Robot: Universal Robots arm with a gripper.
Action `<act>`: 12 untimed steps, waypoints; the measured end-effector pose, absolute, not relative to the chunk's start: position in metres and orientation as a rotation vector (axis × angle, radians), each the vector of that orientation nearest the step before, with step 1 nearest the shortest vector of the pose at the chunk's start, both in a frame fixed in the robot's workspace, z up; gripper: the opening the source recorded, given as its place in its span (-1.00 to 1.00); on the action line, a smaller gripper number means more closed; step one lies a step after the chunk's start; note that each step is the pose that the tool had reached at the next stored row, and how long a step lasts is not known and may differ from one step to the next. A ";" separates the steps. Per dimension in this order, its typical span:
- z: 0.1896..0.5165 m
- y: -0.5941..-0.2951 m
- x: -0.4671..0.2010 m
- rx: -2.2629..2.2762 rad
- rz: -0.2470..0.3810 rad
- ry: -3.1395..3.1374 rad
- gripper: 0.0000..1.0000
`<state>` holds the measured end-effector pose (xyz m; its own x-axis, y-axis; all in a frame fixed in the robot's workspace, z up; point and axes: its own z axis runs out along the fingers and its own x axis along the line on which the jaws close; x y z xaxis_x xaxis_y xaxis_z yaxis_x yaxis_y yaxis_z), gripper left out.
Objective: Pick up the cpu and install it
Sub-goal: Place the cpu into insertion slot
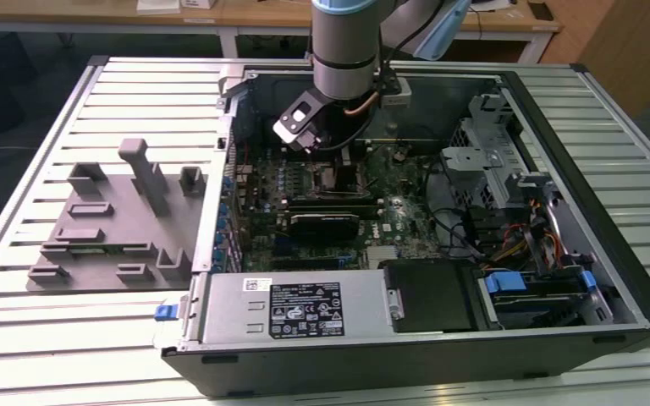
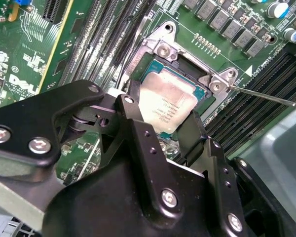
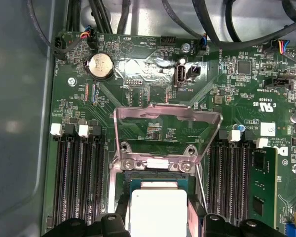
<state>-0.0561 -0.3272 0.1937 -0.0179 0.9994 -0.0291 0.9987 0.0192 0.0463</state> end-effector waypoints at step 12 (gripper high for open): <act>0.193 -0.326 -0.056 2.186 0.021 2.183 0.08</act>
<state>-0.0560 -0.3260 0.1928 0.0018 0.9996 -0.0274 0.9989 -0.0006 0.0465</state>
